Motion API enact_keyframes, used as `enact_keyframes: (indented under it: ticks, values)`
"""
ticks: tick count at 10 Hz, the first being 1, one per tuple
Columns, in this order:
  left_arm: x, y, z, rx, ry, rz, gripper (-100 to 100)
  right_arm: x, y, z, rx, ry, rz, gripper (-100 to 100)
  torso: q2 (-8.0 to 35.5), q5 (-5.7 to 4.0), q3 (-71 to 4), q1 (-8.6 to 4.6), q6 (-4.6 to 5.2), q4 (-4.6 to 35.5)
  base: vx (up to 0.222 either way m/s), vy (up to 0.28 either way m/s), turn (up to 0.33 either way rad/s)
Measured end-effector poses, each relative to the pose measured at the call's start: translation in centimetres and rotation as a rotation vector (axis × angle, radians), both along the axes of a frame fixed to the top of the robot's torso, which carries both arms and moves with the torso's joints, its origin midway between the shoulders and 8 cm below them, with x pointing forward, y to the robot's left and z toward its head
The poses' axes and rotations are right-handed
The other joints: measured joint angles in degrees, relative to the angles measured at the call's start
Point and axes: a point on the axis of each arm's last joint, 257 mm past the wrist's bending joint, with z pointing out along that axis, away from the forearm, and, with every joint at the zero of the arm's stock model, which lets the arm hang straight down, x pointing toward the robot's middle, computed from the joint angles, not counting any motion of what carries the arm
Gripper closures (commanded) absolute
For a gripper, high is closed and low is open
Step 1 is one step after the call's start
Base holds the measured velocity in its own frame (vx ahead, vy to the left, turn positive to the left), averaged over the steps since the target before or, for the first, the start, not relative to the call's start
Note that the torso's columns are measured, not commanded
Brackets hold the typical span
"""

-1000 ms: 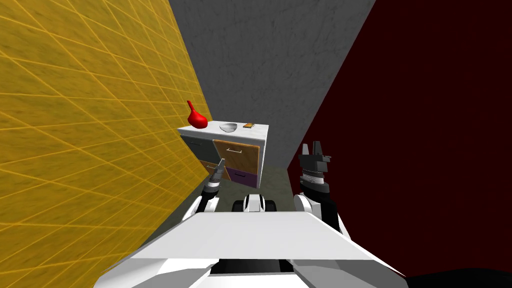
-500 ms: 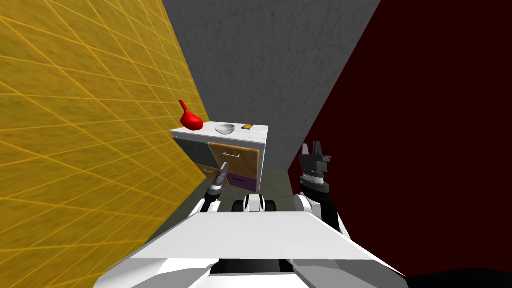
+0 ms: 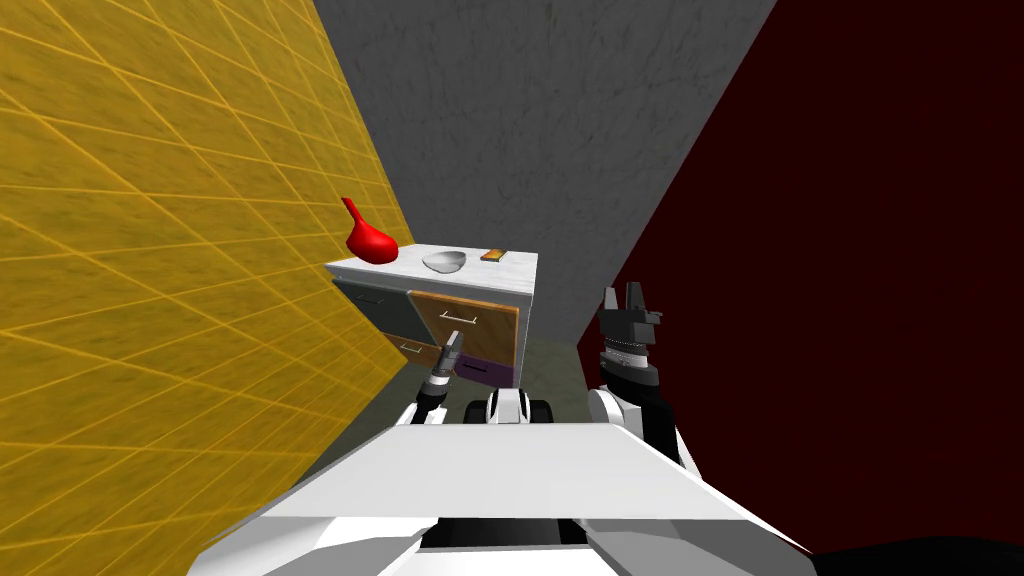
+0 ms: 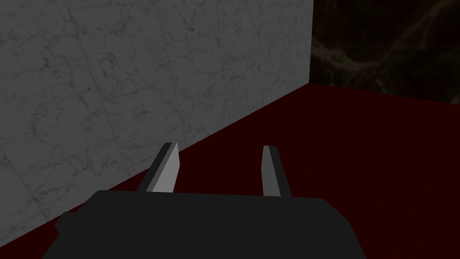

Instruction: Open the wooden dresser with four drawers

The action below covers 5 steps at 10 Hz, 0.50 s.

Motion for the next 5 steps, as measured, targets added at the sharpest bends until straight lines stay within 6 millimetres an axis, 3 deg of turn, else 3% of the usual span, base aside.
enact_keyframes:
  ticks: [4, 5]
  values:
    - [0.3, -1.9, -1.1, -0.052, 0.015, 0.015, -100, 0.0, 0.0, 0.0, 0.000, 0.000, 0.000, 0, 0.0, 0.01, 0.0, 0.04, 0.00, 0.0, 0.043, 0.004, -0.007]
    - [0.3, -1.9, -1.1, -0.053, 0.014, 0.015, -100, 0.0, 0.0, 0.0, 0.000, 0.000, 0.000, 0, 0.0, 0.00, 0.0, 0.04, -0.01, 0.0, -0.072, 0.011, -0.304]
